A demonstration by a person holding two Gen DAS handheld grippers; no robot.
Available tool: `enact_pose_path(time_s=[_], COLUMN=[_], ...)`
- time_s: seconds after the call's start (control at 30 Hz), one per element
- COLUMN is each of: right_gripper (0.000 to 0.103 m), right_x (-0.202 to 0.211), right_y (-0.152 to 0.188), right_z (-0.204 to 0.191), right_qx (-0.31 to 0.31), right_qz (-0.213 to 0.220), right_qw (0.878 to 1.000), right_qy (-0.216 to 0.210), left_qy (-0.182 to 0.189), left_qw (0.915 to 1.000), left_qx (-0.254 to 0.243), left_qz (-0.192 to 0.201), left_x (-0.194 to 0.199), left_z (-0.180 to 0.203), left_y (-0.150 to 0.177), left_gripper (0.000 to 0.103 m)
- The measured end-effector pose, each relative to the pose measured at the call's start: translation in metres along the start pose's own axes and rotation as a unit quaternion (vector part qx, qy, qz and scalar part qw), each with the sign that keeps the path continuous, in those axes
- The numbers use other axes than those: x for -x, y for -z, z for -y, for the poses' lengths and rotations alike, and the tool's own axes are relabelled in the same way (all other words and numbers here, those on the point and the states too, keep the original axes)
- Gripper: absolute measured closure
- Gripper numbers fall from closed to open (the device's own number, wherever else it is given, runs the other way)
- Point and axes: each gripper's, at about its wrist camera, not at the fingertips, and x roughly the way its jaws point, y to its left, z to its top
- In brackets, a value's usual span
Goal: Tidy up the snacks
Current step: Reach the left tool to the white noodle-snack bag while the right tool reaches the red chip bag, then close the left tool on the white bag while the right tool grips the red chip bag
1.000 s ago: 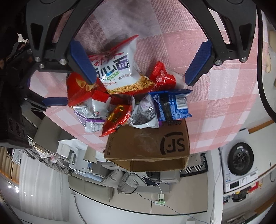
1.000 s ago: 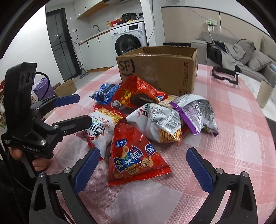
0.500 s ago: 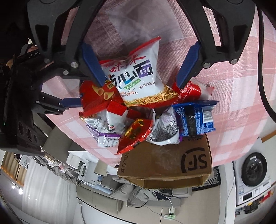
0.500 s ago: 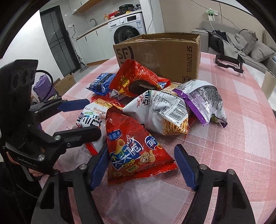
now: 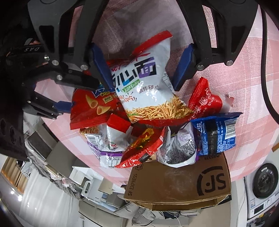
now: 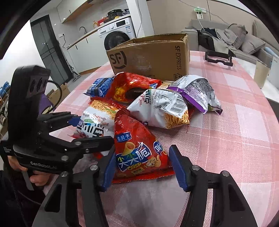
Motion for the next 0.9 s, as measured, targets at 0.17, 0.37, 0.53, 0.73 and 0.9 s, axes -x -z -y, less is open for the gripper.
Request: enact_pose_path(time_s=[0.17,0.37,0.53,0.73,0.9], right_gripper=[0.046,0.051,0.052,0.052,0.052], right_x=[0.001,0.004,0.006,0.009,0.016], right_y=[0.0,0.001,0.001,0.002,0.002], right_z=[0.002,0.003,0.004,0.005,0.006], right_qx=[-0.005,-0.009,-0.012,-0.016,-0.021], right_qz=[0.002,0.006,0.009,0.013,0.022], right_qw=[1.0,1.0,0.999,0.999,0.998], right_qy=[-0.007,-0.02,-0.029,-0.039,-0.052], left_qy=[-0.006,-0.004,0.004,0.007,0.006], left_qw=[1.0,1.0,0.9999,0.9997,0.9994], left_qx=[0.0,0.0,0.003,0.005,0.005], left_qz=[0.002,0.008,0.01,0.022,0.033], left_x=[-0.008,0.0,0.004,0.016,0.03], left_z=[0.002,0.004,0.006,0.007,0.005], left_y=[-0.001,0.002,0.004,0.01,0.016], left_gripper=[0.046,0.053,0.055,0.055,0.055])
